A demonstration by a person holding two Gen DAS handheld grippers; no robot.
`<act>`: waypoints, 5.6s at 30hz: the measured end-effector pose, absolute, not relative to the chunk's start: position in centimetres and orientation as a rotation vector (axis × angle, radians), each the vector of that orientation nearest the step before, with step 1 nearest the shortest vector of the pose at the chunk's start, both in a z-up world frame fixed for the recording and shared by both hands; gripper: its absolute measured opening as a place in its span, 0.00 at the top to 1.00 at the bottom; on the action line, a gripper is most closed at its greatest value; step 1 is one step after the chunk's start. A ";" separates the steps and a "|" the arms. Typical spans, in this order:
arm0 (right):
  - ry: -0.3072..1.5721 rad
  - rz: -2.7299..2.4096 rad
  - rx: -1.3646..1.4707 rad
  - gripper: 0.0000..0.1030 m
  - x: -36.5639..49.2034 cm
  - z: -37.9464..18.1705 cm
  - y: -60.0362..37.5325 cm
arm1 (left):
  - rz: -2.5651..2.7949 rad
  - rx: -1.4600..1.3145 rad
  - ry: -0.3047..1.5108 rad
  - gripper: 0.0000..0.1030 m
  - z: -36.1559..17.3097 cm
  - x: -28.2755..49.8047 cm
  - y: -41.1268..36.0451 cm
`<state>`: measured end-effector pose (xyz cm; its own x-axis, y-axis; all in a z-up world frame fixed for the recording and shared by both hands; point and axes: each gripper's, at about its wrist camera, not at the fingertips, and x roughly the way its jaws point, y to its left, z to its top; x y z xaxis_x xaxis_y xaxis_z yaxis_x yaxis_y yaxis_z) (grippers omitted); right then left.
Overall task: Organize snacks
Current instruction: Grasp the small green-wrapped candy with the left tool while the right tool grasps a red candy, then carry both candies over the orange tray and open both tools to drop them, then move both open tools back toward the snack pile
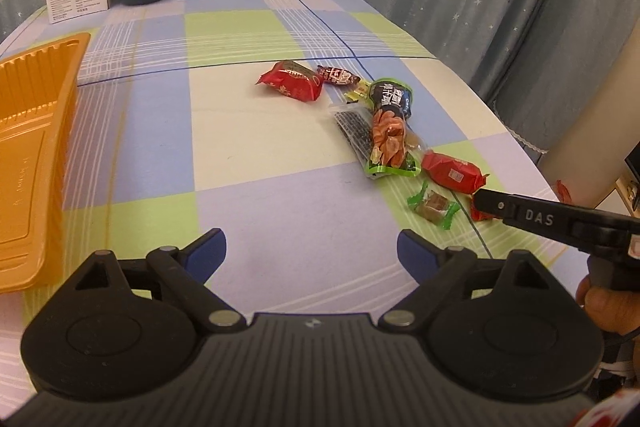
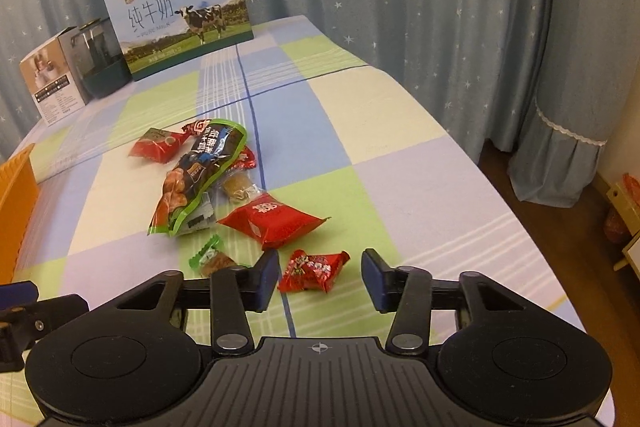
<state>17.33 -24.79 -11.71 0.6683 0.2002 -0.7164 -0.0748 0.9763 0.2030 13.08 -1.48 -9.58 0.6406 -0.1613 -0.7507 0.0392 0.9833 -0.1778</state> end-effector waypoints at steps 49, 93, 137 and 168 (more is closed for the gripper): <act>0.755 0.055 0.269 0.77 15.7 -10.1 -26.7 | -0.364 0.095 0.818 0.79 -11.9 15.6 -8.1; 0.790 0.768 -0.016 0.77 12.5 -3.8 5.6 | 0.173 -0.181 0.780 0.69 -1.5 5.5 22.8; 0.761 0.515 0.170 0.33 8.7 -1.3 -10.0 | 0.142 -0.175 0.663 0.26 4.0 1.1 17.5; 0.736 0.243 0.215 0.33 8.8 -2.0 -25.6 | -0.128 -0.104 0.724 0.16 2.2 7.7 2.4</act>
